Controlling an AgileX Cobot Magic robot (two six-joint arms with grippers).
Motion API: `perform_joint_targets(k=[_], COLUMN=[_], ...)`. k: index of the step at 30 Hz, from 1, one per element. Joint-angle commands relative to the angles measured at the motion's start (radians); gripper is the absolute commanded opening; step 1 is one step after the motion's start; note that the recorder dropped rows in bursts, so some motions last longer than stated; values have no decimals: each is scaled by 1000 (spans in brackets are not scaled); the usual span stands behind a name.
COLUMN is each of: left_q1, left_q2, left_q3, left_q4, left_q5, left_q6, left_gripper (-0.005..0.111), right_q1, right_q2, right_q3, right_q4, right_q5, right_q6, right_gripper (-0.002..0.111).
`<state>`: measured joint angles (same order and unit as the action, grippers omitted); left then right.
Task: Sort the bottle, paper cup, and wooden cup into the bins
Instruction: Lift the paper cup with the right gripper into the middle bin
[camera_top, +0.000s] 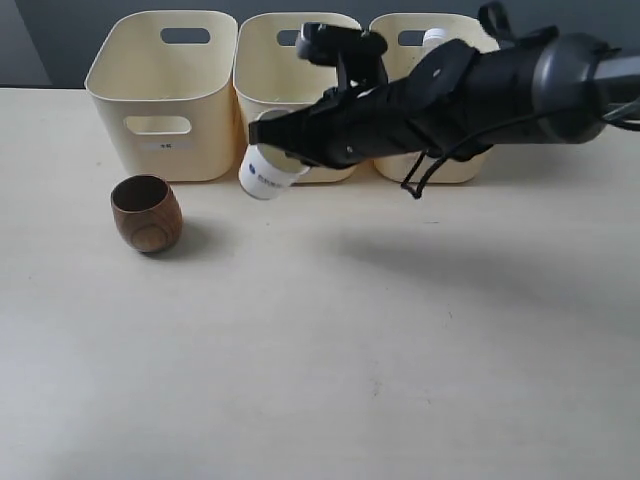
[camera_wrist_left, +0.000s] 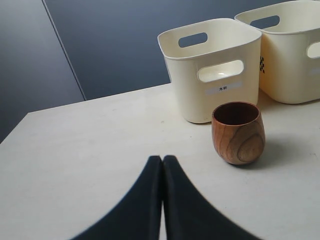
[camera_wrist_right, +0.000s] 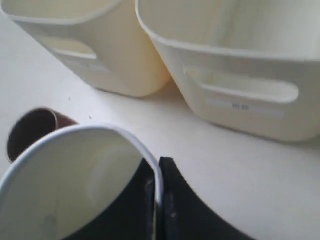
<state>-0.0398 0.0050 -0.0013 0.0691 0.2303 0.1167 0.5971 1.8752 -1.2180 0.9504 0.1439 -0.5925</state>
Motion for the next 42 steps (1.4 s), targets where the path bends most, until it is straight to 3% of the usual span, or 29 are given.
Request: perform_joint_targets(k=[1,13,21,40,42], left_q1=[-3,-3,-3,-3,-3], left_q2=[-5,-5,-5,-5,-5], left_q3=[1,1,1,1,1], left_q4=[0,0,0,0,0], left_q5=[-5,-5,-5,-5,-5], left_q6=[-2,-2,-2,-2,-2], left_gripper=[0,0,0,0,0], right_q1=[2,2,2,2,2], right_q2=[-83,-114,-65,128,132], right_q3=[-5,-5,-5,-155,-155], right_q4=[-25,-33,-184,-225,-225], right_q5=[-95,-413,-541,-540,-542], right_q6=[-10,-10,6,73,73], right_gripper=[-1,-1,-1,-1,4])
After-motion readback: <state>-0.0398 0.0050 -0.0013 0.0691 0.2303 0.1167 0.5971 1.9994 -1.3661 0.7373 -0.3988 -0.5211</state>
